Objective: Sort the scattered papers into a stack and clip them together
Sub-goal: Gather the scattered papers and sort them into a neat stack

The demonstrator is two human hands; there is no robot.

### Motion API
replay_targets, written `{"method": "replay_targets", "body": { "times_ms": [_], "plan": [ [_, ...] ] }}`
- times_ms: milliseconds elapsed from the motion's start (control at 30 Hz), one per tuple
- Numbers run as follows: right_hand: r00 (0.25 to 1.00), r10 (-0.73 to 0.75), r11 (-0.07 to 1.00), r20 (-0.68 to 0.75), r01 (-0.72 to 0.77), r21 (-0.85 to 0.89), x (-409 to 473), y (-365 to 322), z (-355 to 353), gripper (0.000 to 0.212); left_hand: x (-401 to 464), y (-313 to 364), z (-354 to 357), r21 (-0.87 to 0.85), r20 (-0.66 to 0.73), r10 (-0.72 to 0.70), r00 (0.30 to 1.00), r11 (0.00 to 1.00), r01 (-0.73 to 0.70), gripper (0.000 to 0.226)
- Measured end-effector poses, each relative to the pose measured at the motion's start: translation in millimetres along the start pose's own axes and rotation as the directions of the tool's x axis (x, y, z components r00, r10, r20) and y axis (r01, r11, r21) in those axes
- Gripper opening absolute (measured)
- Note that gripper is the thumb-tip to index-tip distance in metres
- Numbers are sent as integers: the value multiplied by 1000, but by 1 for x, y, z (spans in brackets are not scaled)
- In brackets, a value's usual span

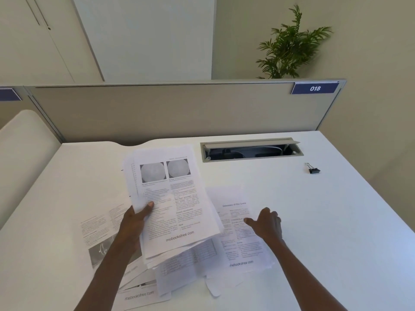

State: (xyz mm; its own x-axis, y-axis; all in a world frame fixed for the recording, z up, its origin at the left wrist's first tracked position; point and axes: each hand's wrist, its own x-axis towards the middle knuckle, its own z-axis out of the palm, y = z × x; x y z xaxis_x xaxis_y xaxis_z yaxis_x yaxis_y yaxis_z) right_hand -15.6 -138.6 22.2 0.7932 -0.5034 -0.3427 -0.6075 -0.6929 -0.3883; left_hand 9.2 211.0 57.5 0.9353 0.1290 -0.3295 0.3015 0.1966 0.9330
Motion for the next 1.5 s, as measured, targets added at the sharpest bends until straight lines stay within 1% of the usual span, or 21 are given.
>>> {"method": "replay_targets", "body": {
  "times_ms": [100, 200, 333, 533, 700, 767, 900, 1000, 1100, 1167, 1233, 1333, 1433, 1500],
  "plan": [
    [998, 67, 993, 7, -66, -98, -7, 1, 18, 88, 2, -4, -10, -13, -10, -13, 1000, 1000, 13, 23],
    [995, 86, 973, -49, -95, -210, -15, -6, 31, 98, 1, -5, -15, 3, 2, 0, 1000, 1000, 0, 22],
    [994, 81, 969, -73, -96, -229, -14, -11, 38, 95, 1, -8, -21, 12, -1, -3, 1000, 1000, 3, 20],
    [995, 87, 984, -46, -93, -151, -13, -18, 45, 70, -4, -11, -22, -27, 30, -9, 1000, 1000, 10, 19],
    [997, 71, 993, -23, -72, -92, -12, -21, 49, 61, -7, -12, -28, -56, 30, -38, 999, 998, 40, 20],
    [997, 79, 996, -8, -80, -46, -16, -22, 47, 60, -7, -11, -31, -64, 28, -45, 999, 997, 46, 19],
    [987, 162, 981, 19, -163, 107, -17, -20, 40, 58, -9, -6, -36, -50, 15, -39, 999, 998, 40, 16],
    [985, 170, 968, -21, -162, 191, -17, -16, 29, 44, -7, -4, -39, -36, 13, -39, 999, 999, 40, 18],
    [985, 111, 969, -134, -77, 235, -21, -13, 10, 20, -8, -3, -38, -24, -8, -36, 999, 999, 35, 19],
    [972, 47, 977, -230, 3, 211, -25, -16, -7, 13, -8, -3, -37, -12, -12, -35, 999, 999, 35, 19],
    [948, -31, 981, -317, 89, 172, -33, -23, -26, 12, -10, -3, -35, -5, -14, -36, 999, 999, 36, 21],
    [902, -140, 971, -409, 206, 123, -47, -39, -57, 14, -10, -5, -31, 16, -34, -30, 999, 999, 30, 24],
    [850, -211, 945, -482, 304, 123, -63, -56, -87, 17, -11, -8, -25, 26, -54, -19, 998, 999, 21, 22],
    [814, -250, 917, -524, 373, 143, -73, -66, -106, 16, -15, -8, -18, 18, -65, -11, 998, 1000, 12, 19]
  ]
}}
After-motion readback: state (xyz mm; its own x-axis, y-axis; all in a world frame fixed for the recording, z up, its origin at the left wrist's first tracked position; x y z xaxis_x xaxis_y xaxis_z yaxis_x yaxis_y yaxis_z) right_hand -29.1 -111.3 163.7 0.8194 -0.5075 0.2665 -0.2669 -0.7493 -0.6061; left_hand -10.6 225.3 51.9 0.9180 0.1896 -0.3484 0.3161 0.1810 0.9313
